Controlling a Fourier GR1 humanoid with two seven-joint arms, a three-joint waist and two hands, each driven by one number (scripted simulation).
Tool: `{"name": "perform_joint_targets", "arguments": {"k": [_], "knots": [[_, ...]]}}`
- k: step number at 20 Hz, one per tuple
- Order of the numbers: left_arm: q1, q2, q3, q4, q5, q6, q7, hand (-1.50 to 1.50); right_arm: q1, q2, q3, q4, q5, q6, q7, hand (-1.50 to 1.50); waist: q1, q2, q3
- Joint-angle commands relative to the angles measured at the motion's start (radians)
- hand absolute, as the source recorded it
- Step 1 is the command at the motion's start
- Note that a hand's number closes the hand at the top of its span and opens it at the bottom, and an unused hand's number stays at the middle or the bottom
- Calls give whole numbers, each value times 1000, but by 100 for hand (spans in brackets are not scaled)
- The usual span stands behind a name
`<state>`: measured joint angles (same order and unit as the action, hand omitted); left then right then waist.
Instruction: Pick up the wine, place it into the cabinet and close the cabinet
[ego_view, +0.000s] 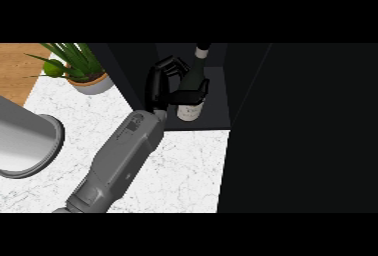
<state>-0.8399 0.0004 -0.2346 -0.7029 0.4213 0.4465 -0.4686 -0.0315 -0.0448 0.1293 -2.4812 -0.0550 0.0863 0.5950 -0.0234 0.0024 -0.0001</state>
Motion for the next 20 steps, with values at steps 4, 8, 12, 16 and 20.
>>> {"name": "perform_joint_targets", "arguments": {"k": [4, 8, 12, 16, 20], "knots": [[-103, 11, 116, 237, 1, -54, -113, 150, 6, 13, 11, -77, -31, -12, 38, -150, -9, 7, 0], [-209, 0, 100, 304, -11, 33, -155, 150, 3, -3, -48, 1, -67, 29, -37, -150, -19, 10, 0], [-191, 0, 116, 323, 12, 28, -213, 150, 27, 4, 20, -121, -35, 11, 65, -150, -13, 5, -1], [-286, 13, 168, 431, 17, 9, -218, 150, 1, 15, 29, -59, -24, 9, 23, -150, -25, 13, -1], [-296, 38, 209, 450, 41, -25, -199, 150, 26, 18, 18, -56, -42, 18, -3, -150, -19, 10, 0]]}}
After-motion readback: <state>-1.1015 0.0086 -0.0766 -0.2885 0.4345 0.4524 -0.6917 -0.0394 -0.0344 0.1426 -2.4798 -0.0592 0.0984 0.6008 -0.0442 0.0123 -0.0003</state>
